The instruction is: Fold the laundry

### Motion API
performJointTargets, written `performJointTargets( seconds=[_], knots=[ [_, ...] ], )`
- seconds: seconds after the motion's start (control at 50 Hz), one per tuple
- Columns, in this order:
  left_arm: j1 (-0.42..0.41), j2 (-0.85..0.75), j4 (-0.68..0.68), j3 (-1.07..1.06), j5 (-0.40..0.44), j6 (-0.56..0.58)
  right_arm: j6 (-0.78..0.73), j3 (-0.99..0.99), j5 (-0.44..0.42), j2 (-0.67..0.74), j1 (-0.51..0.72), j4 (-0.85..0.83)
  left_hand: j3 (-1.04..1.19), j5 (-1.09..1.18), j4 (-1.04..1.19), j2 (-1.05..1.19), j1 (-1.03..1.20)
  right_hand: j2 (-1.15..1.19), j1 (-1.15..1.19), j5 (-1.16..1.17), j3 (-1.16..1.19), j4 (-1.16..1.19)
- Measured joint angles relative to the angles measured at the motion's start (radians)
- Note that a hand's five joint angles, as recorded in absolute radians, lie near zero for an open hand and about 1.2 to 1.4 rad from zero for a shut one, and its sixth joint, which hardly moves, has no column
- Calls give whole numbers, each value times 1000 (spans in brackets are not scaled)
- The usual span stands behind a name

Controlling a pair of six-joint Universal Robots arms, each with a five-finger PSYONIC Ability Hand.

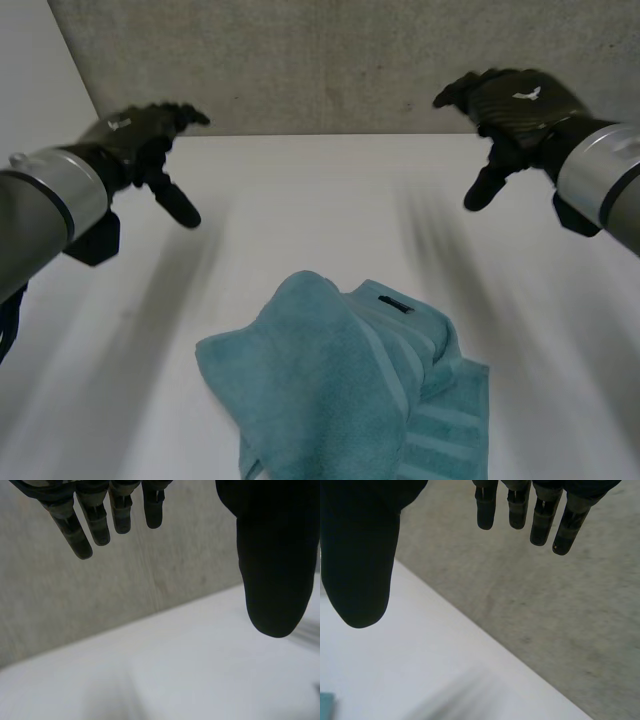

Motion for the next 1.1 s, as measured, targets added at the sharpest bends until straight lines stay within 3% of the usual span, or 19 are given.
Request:
performJointTargets(
  seconds=[0.2, 0.38, 0.52, 0.54, 0.58, 0.6, 0.64, 0.66, 0.68, 0.7, 0.74, 0.9, 0.92, 0.94, 1.0, 1.1],
  knots=[
    [32, -69, -126, -131, 16, 1, -33, -100, -132, 201, 104, 84, 0, 0, 0, 2, 4, 0, 0, 0, 0, 0],
    [71, -71, -108, -355, 123, -1, 12, -282, -296, 443, 185, 280, 0, 0, 1, 2, 4, 0, 0, 0, 0, 0],
    [69, -89, -68, -422, 174, -1, 62, -383, -371, 559, 206, 387, 3, 4, 9, 14, 16, 0, 0, 0, 0, 0],
    [67, -98, -60, -427, 178, -1, 69, -397, -378, 576, 208, 400, 64, 63, 76, 76, 96, 4, 6, 4, 5, 4],
    [64, -115, -50, -431, 181, -2, 77, -420, -386, 601, 209, 420, 119, 119, 133, 136, 157, 70, 49, 59, 67, 52],
    [62, -127, -44, -430, 182, -2, 80, -432, -387, 611, 210, 428, 181, 180, 195, 203, 221, 257, 210, 224, 246, 228],
    [61, -135, -41, -429, 183, -2, 80, -439, -388, 617, 210, 432, 205, 203, 218, 218, 245, 292, 239, 255, 295, 261],
    [58, -149, -35, -425, 184, -3, 82, -460, -387, 627, 210, 440, 387, 384, 401, 401, 449, 407, 339, 357, 390, 372],
    [55, -158, -29, -420, 184, -4, 82, -471, -386, 630, 210, 443, 387, 384, 401, 401, 449, 597, 499, 523, 573, 553],
    [53, -165, -23, -414, 184, -5, 83, -490, -383, 635, 209, 446, 651, 644, 664, 686, 725, 832, 691, 753, 823, 802],
    [45, -179, 4, -386, 183, -9, 87, -535, -375, 637, 209, 446, 909, 885, 926, 931, 937, 927, 724, 838, 918, 905],
    [-3, -174, 125, -162, 133, -28, 139, -815, -280, 630, 207, 400, 962, 894, 983, 987, 937, 951, 735, 868, 962, 952],
    [-17, -156, 168, -71, 85, -39, 150, -900, -202, 620, 207, 332, 964, 894, 983, 988, 937, 951, 760, 872, 964, 952],
    [-17, -156, 168, -71, 85, -39, 150, -900, -202, 620, 207, 332, 964, 894, 983, 988, 937, 951, 760, 872, 964, 952],
    [-39, -101, 300, 82, -42, -62, 157, -988, -26, 566, 209, 140, 964, 894, 983, 989, 937, 951, 779, 878, 965, 952],
    [-82, -9, 550, 105, -164, -69, 144, -846, 95, 403, 205, -130, 967, 894, 983, 989, 937, 951, 779, 879, 965, 957]
  ],
)
